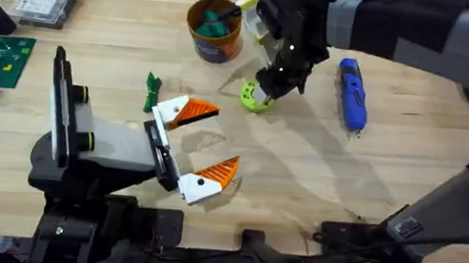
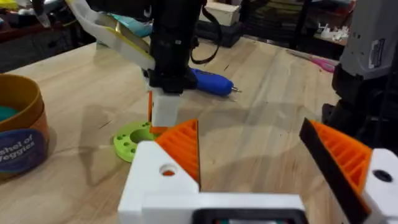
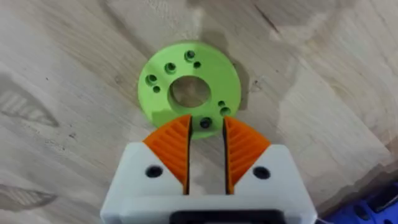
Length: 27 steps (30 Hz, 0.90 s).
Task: Pick up the gripper from the table and insert it into the empty holder that is missing its gripper. Then pick up a screw, insert it into the mounting hole, and use the screwdriver to tighten it. Finally, clean up the table by picking up the vegetable and placing it into the bucket.
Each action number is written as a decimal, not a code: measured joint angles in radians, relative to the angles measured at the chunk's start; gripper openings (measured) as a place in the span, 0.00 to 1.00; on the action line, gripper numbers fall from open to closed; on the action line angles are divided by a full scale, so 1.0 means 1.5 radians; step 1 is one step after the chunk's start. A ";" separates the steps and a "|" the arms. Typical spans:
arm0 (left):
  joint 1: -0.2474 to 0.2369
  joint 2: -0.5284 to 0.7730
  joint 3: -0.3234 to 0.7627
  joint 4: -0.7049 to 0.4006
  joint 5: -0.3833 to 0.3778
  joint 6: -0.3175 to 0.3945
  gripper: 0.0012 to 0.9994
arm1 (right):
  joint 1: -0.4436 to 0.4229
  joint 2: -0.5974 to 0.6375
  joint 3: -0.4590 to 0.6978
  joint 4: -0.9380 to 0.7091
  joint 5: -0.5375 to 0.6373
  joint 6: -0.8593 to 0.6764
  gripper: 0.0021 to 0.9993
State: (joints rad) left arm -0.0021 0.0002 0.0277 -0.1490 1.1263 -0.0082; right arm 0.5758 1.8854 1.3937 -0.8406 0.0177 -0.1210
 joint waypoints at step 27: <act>0.000 0.000 0.000 0.000 0.000 0.000 0.99 | 0.003 0.009 0.003 0.000 0.008 0.000 0.17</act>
State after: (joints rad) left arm -0.0021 0.0002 0.0277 -0.1490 1.1263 -0.0085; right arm 0.5804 1.8984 1.3983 -0.8410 0.0297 -0.1215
